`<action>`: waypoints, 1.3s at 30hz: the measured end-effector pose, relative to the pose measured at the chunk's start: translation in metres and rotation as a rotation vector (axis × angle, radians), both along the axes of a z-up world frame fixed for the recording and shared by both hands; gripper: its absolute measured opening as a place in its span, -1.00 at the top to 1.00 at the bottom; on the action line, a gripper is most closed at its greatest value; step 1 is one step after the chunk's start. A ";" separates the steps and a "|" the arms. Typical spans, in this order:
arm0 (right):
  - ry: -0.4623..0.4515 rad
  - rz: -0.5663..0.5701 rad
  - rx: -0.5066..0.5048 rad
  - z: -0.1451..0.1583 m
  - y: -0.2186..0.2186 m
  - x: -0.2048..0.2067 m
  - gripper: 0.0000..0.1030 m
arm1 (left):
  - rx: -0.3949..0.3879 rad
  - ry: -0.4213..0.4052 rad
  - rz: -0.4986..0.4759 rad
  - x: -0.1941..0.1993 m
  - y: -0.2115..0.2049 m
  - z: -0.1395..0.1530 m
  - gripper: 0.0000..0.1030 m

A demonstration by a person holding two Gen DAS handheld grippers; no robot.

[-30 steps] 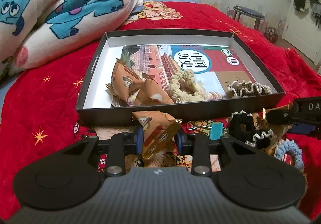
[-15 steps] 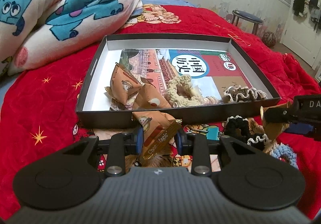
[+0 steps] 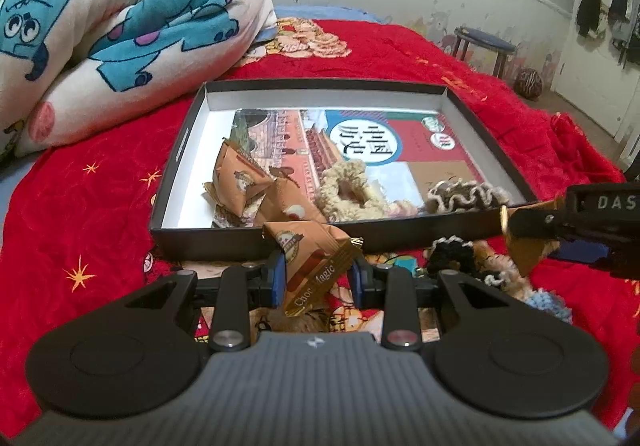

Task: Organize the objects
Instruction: 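Lift the packet with the left gripper over the box while the right gripper carries its packet there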

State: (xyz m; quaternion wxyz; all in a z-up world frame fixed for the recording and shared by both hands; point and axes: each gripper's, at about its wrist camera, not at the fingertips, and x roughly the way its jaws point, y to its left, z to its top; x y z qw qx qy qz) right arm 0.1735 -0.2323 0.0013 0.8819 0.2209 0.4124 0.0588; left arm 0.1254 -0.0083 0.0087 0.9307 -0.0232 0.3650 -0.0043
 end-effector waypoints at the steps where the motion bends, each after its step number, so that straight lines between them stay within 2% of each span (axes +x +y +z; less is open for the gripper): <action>1: -0.004 0.001 0.003 0.001 0.000 0.000 0.08 | -0.006 -0.005 -0.003 -0.001 0.000 0.002 0.31; 7: -0.034 0.006 0.023 0.008 -0.001 -0.002 0.08 | -0.039 -0.045 -0.018 -0.005 -0.001 0.011 0.31; 17: -0.136 0.031 0.086 0.025 -0.002 -0.008 0.08 | -0.102 -0.110 -0.016 -0.008 0.006 0.021 0.31; 39: -0.250 0.073 0.168 0.043 0.003 -0.011 0.08 | -0.119 -0.197 -0.009 -0.010 0.011 0.031 0.31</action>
